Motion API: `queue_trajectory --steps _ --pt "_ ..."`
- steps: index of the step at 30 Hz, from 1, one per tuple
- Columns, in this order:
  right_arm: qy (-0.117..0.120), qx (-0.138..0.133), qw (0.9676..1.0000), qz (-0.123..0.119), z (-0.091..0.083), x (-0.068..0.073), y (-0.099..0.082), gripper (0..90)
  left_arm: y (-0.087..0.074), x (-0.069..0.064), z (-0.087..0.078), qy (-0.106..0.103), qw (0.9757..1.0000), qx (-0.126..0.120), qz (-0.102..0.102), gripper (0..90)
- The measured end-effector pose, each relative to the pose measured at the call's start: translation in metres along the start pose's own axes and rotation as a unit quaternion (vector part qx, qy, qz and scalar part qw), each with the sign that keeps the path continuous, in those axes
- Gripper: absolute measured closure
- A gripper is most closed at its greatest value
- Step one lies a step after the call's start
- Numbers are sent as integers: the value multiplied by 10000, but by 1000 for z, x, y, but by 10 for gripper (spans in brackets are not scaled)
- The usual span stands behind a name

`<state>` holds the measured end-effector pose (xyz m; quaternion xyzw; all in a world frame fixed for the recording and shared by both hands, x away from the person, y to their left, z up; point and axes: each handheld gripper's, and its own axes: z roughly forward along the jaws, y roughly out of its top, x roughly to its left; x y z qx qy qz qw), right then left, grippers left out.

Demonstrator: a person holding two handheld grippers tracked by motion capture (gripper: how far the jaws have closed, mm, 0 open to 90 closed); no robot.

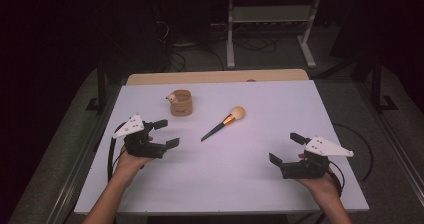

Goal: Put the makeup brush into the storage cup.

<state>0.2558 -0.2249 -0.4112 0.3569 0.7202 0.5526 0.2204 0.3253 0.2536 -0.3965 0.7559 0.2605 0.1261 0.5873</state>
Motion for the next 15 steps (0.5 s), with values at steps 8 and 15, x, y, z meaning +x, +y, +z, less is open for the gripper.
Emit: queue_trajectory --steps 8,15 --pt "5 14 10000 -29 1 0 0 0 7 1 11 -24 10000 -61 54 133" --pt "15 29 10000 -71 2 0 -1 0 13 2 18 -43 9999 -12 165 133"
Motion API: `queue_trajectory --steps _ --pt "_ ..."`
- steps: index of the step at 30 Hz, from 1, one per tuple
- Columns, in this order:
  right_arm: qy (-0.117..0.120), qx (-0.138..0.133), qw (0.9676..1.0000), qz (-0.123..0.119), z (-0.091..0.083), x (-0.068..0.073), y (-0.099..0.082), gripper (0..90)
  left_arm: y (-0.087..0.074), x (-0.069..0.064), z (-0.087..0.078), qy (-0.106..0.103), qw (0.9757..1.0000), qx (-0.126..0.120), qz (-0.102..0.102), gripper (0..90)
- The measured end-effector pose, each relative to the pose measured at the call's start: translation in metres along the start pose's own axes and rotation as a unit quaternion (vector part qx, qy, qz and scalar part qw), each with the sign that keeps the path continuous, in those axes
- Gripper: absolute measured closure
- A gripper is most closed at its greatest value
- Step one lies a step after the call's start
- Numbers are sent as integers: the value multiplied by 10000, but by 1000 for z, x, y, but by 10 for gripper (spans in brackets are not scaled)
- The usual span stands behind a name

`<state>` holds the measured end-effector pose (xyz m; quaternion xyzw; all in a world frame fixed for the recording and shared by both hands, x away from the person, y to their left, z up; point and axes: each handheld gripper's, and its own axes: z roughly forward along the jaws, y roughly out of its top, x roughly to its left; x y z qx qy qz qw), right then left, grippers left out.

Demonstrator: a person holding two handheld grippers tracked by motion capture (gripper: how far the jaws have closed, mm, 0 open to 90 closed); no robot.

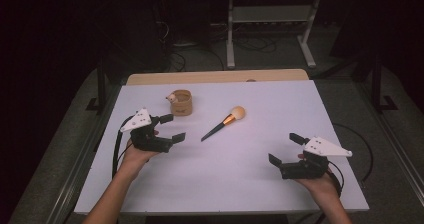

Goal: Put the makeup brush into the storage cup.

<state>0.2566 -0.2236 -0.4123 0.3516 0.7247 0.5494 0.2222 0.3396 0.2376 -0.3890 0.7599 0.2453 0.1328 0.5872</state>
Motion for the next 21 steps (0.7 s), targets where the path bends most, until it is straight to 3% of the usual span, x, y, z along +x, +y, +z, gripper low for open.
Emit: queue_trajectory --steps 21 --pt "22 6 10000 24 1 2 0 0 10 5 25 -146 9998 117 111 132"
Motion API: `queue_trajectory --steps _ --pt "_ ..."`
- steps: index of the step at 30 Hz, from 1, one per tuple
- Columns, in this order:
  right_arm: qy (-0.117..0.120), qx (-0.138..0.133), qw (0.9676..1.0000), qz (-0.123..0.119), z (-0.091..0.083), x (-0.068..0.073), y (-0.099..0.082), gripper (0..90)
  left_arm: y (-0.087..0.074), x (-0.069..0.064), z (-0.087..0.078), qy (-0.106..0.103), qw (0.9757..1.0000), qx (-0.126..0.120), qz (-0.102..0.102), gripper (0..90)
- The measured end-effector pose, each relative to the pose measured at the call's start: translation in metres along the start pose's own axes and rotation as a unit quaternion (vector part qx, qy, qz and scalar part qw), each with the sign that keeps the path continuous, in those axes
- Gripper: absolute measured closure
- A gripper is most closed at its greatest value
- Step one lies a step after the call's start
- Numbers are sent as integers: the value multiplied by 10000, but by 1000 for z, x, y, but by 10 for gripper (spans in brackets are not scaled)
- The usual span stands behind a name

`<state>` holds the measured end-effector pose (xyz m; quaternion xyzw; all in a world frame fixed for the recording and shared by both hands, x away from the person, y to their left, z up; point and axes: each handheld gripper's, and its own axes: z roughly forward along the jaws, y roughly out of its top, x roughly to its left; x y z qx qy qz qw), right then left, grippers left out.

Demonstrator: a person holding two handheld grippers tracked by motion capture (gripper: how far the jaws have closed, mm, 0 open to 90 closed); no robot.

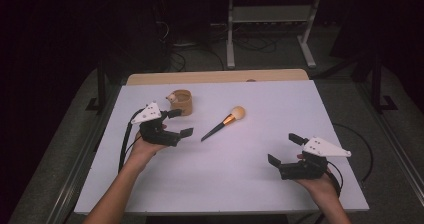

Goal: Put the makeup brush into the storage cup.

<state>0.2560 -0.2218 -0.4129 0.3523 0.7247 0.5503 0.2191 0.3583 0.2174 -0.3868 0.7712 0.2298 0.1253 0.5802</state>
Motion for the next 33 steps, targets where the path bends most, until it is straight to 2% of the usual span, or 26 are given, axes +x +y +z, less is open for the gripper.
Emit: queue_trajectory --steps 27,31,33 --pt "-3 -1 10000 -13 0 0 0 0 7 4 30 -176 9998 53 11 138" --pt "5 39 10000 50 -1 1 0 0 9 5 33 -201 9998 65 -4 142" --pt "0 6 10000 -12 0 0 0 0 10 6 35 -197 9998 63 -6 142"
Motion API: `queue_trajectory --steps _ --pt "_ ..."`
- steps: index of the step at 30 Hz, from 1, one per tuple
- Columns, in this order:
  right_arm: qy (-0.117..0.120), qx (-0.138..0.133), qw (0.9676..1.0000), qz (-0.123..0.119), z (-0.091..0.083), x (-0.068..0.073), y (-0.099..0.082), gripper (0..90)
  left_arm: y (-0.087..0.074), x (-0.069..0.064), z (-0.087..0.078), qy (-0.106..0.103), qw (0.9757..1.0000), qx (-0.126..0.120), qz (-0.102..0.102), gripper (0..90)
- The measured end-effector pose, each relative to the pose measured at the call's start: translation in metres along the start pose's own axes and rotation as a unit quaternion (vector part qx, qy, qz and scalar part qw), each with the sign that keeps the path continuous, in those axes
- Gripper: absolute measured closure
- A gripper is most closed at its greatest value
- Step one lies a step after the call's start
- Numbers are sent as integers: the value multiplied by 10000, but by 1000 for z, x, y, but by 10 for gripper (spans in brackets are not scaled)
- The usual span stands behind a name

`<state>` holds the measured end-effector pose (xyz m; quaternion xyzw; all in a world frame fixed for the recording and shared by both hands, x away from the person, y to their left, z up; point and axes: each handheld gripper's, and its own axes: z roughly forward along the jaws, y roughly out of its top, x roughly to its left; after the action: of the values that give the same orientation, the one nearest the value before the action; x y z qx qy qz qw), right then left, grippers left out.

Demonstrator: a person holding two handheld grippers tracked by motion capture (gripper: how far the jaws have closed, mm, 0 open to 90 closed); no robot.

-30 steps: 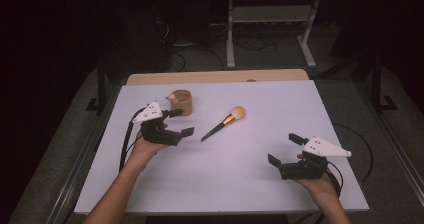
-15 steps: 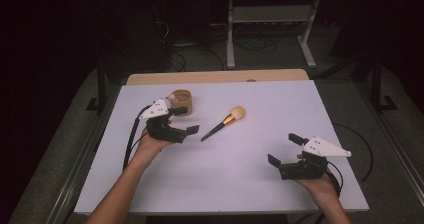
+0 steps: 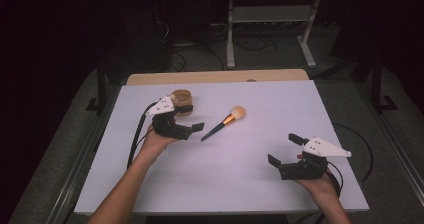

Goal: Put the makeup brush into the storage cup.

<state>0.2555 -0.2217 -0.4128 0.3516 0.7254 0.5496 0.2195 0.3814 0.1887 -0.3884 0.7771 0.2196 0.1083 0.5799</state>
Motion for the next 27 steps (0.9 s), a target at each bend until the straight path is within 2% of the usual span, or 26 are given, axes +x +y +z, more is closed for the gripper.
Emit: queue_trajectory --steps 11,12,15,27 --pt "8 -6 10000 -6 0 0 0 0 0 4 10 -34 10000 -4 -38 144" --pt "11 29 10000 52 0 1 0 0 0 4 11 -33 10000 -4 -36 144" --pt "7 -5 10000 -6 0 0 0 0 1 4 13 -55 10000 -18 -67 146" --pt "14 -11 10000 -12 0 0 0 0 11 7 31 -130 9999 57 8 147"
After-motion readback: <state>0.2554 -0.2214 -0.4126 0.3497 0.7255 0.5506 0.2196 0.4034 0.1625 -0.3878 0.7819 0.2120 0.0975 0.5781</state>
